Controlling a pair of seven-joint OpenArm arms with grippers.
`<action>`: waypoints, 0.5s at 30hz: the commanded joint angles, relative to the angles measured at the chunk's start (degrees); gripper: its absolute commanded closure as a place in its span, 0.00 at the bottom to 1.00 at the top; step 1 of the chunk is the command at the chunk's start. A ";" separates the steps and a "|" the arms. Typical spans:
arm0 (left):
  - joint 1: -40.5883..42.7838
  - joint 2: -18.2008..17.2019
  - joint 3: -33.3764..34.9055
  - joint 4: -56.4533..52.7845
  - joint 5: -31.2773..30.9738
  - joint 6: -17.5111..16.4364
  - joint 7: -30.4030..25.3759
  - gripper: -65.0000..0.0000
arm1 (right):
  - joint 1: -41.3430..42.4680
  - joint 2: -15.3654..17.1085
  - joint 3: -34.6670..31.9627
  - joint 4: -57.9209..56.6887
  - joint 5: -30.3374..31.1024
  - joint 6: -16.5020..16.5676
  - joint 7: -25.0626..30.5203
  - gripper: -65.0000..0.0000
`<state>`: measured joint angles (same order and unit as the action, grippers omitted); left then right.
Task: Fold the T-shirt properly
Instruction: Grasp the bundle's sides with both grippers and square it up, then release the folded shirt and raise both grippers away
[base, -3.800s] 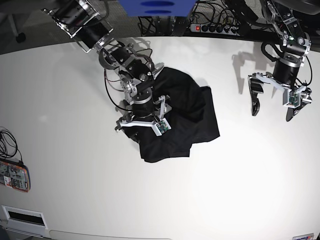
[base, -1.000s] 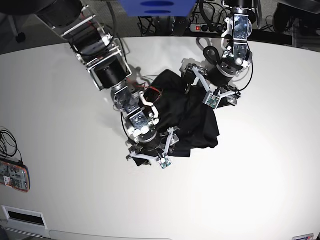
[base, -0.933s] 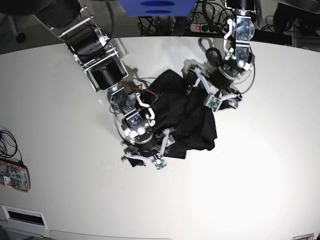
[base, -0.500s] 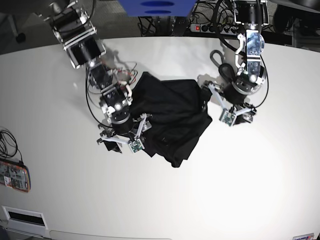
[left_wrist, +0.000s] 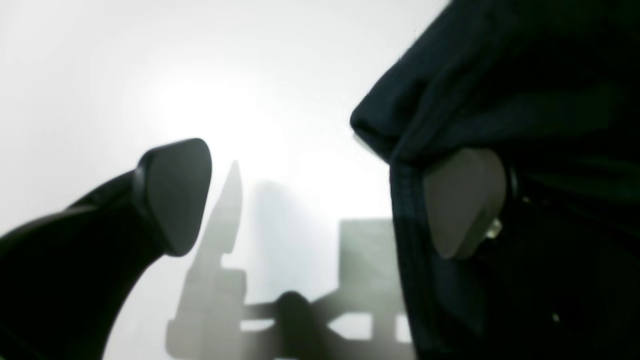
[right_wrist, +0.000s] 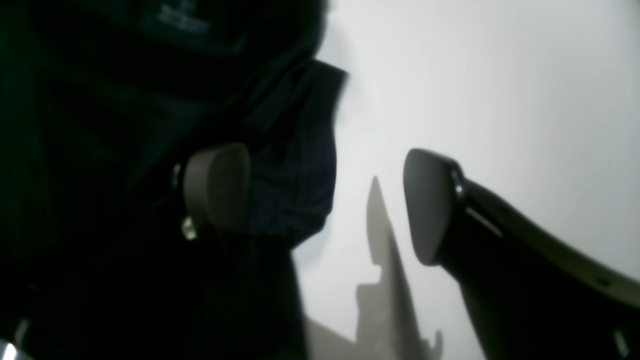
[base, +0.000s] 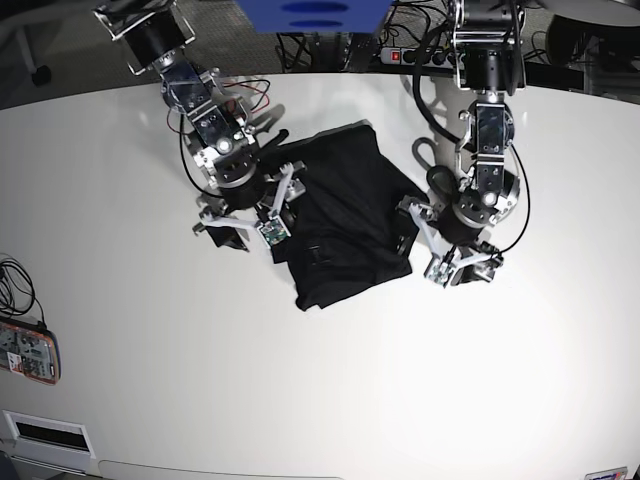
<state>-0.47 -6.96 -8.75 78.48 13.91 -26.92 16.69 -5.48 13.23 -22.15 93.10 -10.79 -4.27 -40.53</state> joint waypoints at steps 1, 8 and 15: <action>-2.21 0.32 0.45 -0.37 1.78 0.50 -0.03 0.00 | -0.28 0.00 0.13 2.68 -0.25 0.27 1.28 0.28; -8.37 1.82 0.45 -4.32 4.95 0.50 -0.12 0.00 | -3.45 0.08 -0.13 8.39 -0.25 0.27 1.28 0.28; -10.65 1.47 1.94 -4.32 4.59 0.50 -0.20 0.00 | -3.45 0.00 -0.22 9.45 -0.25 0.27 -2.06 0.28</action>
<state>-9.82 -5.41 -6.76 73.17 19.20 -26.79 17.80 -9.56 13.19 -22.52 101.43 -10.70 -3.77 -43.94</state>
